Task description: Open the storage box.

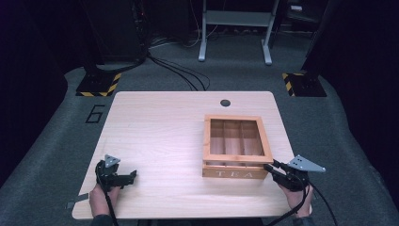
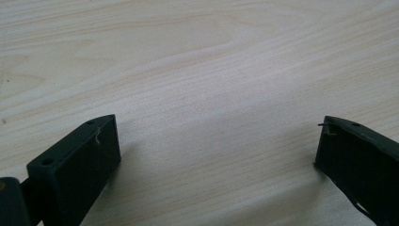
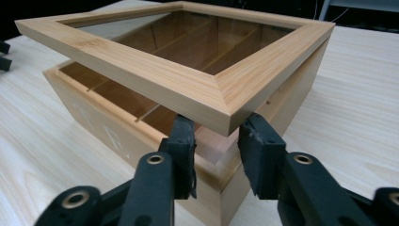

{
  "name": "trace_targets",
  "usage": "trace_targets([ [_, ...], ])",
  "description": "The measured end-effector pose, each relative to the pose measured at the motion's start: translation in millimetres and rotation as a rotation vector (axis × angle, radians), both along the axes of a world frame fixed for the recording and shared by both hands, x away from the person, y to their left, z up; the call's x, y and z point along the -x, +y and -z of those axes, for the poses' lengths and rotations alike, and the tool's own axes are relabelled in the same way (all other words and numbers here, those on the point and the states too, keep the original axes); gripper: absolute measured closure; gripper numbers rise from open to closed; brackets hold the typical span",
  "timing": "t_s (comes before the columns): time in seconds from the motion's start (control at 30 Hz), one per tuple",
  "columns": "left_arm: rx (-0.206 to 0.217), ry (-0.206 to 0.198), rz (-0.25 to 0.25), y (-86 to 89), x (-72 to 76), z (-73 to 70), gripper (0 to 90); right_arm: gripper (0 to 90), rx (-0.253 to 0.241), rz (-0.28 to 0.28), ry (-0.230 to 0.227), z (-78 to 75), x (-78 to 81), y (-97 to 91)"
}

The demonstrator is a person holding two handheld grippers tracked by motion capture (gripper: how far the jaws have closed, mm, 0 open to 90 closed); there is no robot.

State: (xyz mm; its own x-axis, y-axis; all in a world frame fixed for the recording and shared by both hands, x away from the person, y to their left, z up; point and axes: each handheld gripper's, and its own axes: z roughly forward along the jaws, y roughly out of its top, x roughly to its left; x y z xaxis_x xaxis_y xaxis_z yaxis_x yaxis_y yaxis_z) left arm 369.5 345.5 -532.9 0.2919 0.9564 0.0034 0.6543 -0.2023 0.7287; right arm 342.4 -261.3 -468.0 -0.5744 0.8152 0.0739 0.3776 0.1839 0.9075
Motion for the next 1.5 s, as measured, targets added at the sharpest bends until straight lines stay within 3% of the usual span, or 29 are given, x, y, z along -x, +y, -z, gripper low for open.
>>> trace_targets([
  [0.5,0.0,0.0,0.0,0.0,0.0,0.0,0.3,77.2,-0.03,0.0,-0.021,-15.3,-11.7,0.9],
  [1.5,0.0,0.0,0.0,0.0,0.0,0.0,0.3,82.9,-0.009,-0.037,-0.099,-57.6,-41.3,6.3],
])
